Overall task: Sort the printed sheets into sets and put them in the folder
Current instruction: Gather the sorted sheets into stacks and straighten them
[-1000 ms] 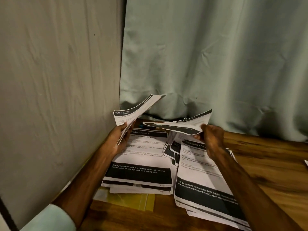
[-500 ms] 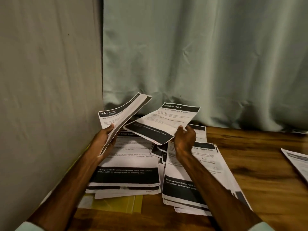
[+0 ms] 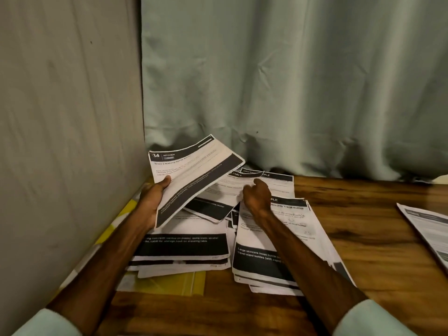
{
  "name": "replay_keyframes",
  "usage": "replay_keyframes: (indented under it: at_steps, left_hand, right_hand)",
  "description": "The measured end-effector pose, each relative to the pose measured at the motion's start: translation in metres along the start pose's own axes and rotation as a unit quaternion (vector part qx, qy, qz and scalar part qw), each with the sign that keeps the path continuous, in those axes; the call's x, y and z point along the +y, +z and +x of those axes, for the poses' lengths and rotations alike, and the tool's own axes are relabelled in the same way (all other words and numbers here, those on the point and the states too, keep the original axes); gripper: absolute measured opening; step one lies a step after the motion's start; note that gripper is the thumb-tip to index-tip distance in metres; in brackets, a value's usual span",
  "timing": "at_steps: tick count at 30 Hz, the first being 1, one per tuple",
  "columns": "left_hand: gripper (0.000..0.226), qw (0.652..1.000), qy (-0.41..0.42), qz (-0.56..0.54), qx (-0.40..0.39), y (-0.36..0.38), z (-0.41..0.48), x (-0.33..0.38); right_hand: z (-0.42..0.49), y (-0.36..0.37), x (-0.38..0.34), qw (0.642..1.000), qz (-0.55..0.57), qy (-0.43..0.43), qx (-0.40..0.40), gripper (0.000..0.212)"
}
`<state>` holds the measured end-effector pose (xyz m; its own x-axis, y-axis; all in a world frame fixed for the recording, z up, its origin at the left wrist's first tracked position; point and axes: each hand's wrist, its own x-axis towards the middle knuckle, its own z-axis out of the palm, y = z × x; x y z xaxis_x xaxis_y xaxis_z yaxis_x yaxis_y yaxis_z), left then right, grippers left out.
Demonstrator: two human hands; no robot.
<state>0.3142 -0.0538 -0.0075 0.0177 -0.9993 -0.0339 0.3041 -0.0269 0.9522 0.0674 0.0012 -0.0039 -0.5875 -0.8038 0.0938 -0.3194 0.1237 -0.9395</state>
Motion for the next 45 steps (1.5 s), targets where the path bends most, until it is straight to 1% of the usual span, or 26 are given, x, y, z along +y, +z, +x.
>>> replay_keyframes:
  at_steps: [2, 4, 6, 7, 9, 10, 11, 13, 15, 16, 18, 21, 24, 29, 35, 38, 41, 42, 43, 45]
  left_hand:
    - [0.011, 1.0, 0.008, 0.015, 0.002, 0.006, -0.008, 0.0]
    - [0.01, 0.999, 0.029, 0.03, -0.001, 0.01, -0.013, -0.001]
    - [0.017, 0.997, 0.058, 0.056, -0.013, 0.013, -0.017, -0.003]
    - [0.021, 0.995, 0.074, 0.071, -0.017, 0.015, -0.019, -0.004]
    - [0.02, 0.99, 0.1, 0.092, -0.034, 0.022, -0.026, -0.004]
    - [0.017, 0.988, 0.109, 0.098, -0.044, 0.026, -0.029, -0.005]
    - [0.015, 0.986, 0.117, 0.103, -0.054, 0.032, -0.033, -0.006]
    - [0.016, 0.982, 0.13, 0.112, -0.077, 0.044, -0.042, -0.002]
    - [0.013, 0.977, 0.143, 0.117, -0.102, 0.06, -0.051, 0.005]
    - [0.012, 0.975, 0.152, 0.118, -0.114, 0.068, -0.056, 0.009]
    - [0.013, 0.971, 0.168, 0.108, -0.132, 0.082, -0.06, 0.014]
    - [0.021, 0.966, 0.177, 0.103, -0.158, 0.099, -0.066, 0.018]
    - [0.029, 0.967, 0.166, 0.092, -0.17, 0.112, -0.069, 0.017]
    - [0.017, 0.964, 0.156, 0.096, -0.194, 0.127, -0.083, 0.018]
    - [0.01, 0.956, 0.149, 0.132, -0.217, 0.142, -0.101, 0.016]
    - [0.008, 0.954, 0.158, 0.145, -0.211, 0.148, -0.109, 0.01]
    - [0.007, 0.952, 0.163, 0.163, -0.204, 0.152, -0.113, 0.003]
    - [0.006, 0.951, 0.163, 0.168, -0.199, 0.152, -0.113, 0.001]
    - [0.005, 0.951, 0.165, 0.177, -0.194, 0.151, -0.112, 0.0]
    - [0.004, 0.95, 0.163, 0.196, -0.182, 0.146, -0.108, -0.003]
  right_hand:
    - [-0.001, -0.01, 0.003, 1.0, 0.002, -0.028, 0.008, 0.049]
    - [0.0, -0.023, 0.006, 0.999, -0.003, -0.046, 0.028, 0.038]
    - [0.001, -0.036, 0.011, 0.998, 0.022, -0.057, 0.033, 0.026]
    - [-0.003, -0.043, 0.01, 0.997, 0.056, -0.05, 0.024, 0.024]
    - [-0.013, -0.059, 0.008, 0.988, 0.153, -0.029, -0.017, 0.023]
    - [-0.018, -0.067, 0.006, 0.981, 0.184, -0.028, -0.047, 0.024]
    - [-0.022, -0.075, 0.006, 0.979, 0.183, -0.034, -0.081, 0.028]
    - [-0.03, -0.09, 0.007, 0.979, 0.109, -0.068, -0.156, 0.037]
    - [-0.035, -0.103, 0.012, 0.975, 0.082, -0.093, -0.187, 0.028]
    - [-0.037, -0.109, 0.014, 0.973, 0.091, -0.109, -0.184, 0.023]
    - [-0.039, -0.119, 0.018, 0.968, 0.135, -0.131, -0.163, 0.026]
    - [-0.041, -0.139, 0.019, 0.965, 0.195, -0.126, -0.121, 0.025]
    - [-0.043, -0.158, 0.019, 0.962, 0.219, -0.119, -0.111, 0.023]
    - [-0.047, -0.175, 0.021, 0.963, 0.224, -0.11, -0.097, 0.024]
    - [-0.045, -0.195, 0.029, 0.964, 0.241, -0.07, -0.082, 0.025]
    - [-0.048, -0.203, 0.037, 0.968, 0.227, -0.063, -0.086, 0.024]
    - [-0.047, -0.209, 0.05, 0.979, 0.187, -0.051, -0.068, 0.034]
    - [-0.046, -0.212, 0.058, 0.985, 0.154, -0.054, -0.049, 0.037]
    - [-0.046, -0.215, 0.066, 0.993, 0.097, -0.067, -0.026, 0.038]
    - [-0.044, -0.223, 0.085, 0.995, -0.058, -0.086, 0.006, 0.035]
